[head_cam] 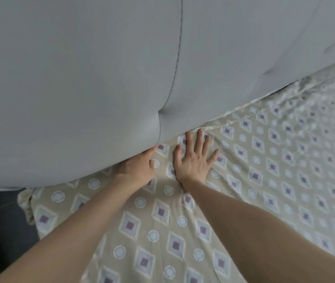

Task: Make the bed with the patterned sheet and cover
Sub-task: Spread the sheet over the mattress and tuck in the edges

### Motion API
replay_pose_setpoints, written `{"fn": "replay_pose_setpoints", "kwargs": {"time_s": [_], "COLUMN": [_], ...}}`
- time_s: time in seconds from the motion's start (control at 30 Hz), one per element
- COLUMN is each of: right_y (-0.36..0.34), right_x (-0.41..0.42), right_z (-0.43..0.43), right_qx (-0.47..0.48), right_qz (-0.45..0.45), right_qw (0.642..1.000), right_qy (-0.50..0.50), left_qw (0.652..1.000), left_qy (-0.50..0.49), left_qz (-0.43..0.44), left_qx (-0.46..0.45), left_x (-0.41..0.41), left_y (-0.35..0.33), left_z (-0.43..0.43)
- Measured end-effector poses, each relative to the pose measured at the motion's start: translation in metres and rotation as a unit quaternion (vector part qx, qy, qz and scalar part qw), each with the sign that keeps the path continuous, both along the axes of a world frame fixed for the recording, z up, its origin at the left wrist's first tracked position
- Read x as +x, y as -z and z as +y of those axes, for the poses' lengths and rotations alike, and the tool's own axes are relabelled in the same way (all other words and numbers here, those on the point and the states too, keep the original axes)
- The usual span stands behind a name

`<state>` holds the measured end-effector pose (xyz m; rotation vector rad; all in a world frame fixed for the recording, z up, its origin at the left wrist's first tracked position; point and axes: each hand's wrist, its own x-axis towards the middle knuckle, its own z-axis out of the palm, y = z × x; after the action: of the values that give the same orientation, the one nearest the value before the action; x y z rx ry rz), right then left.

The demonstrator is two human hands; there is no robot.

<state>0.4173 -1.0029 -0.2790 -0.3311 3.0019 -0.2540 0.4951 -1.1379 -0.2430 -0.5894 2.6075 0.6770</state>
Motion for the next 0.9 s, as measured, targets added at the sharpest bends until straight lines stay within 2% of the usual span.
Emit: {"fn": "replay_pose_setpoints", "kwargs": {"time_s": [0.1,0.3,0.37,0.43,0.5,0.57,0.63,0.67,0.7,0.73,0.8,0.87,0.9], "right_y": [0.002,0.002,0.000,-0.003,-0.015,-0.031,-0.039,-0.045,-0.047,-0.052,-0.062,-0.056,-0.049], "right_x": [0.002,0.000,-0.001,-0.003,-0.015,-0.044,-0.086,-0.103,-0.121,-0.136,-0.163,-0.192,-0.207], "right_z": [0.000,0.008,0.015,0.020,0.028,0.044,0.067,0.078,0.088,0.093,0.096,0.095,0.093], "right_qx": [-0.011,-0.065,-0.112,-0.214,-0.357,-0.480,-0.528,-0.530,-0.509,-0.527,-0.588,-0.597,-0.581], "right_qz": [-0.010,-0.009,-0.009,0.014,0.008,-0.072,-0.182,-0.215,-0.242,-0.264,-0.283,-0.283,-0.278], "right_qw": [1.000,0.997,0.993,0.977,0.934,0.868,0.805,0.788,0.792,0.765,0.678,0.670,0.692], "right_qy": [-0.002,-0.032,-0.035,-0.019,0.017,0.110,0.202,0.227,0.235,0.261,0.338,0.337,0.326], "left_qw": [1.000,0.994,0.990,0.987,0.985,0.984,0.983,0.983,0.984,0.985,0.988,0.992,0.993], "left_qy": [-0.024,-0.089,-0.117,-0.132,-0.134,-0.132,-0.148,-0.150,-0.147,-0.135,-0.106,-0.094,-0.092], "left_qz": [-0.006,0.007,-0.011,-0.018,-0.023,-0.034,-0.040,-0.041,-0.039,-0.037,-0.032,-0.019,-0.012], "left_qx": [0.012,-0.057,-0.074,-0.088,-0.103,-0.112,-0.097,-0.094,-0.097,-0.104,-0.111,-0.087,-0.073], "left_x": [0.004,0.019,0.032,0.042,0.044,0.037,0.024,0.017,0.010,0.001,-0.015,-0.031,-0.040], "left_y": [-0.001,-0.015,-0.011,-0.008,-0.008,-0.009,-0.008,-0.006,-0.005,-0.003,0.002,0.006,0.008], "left_z": [-0.001,0.026,0.044,0.060,0.079,0.099,0.117,0.123,0.129,0.135,0.143,0.149,0.150]}}
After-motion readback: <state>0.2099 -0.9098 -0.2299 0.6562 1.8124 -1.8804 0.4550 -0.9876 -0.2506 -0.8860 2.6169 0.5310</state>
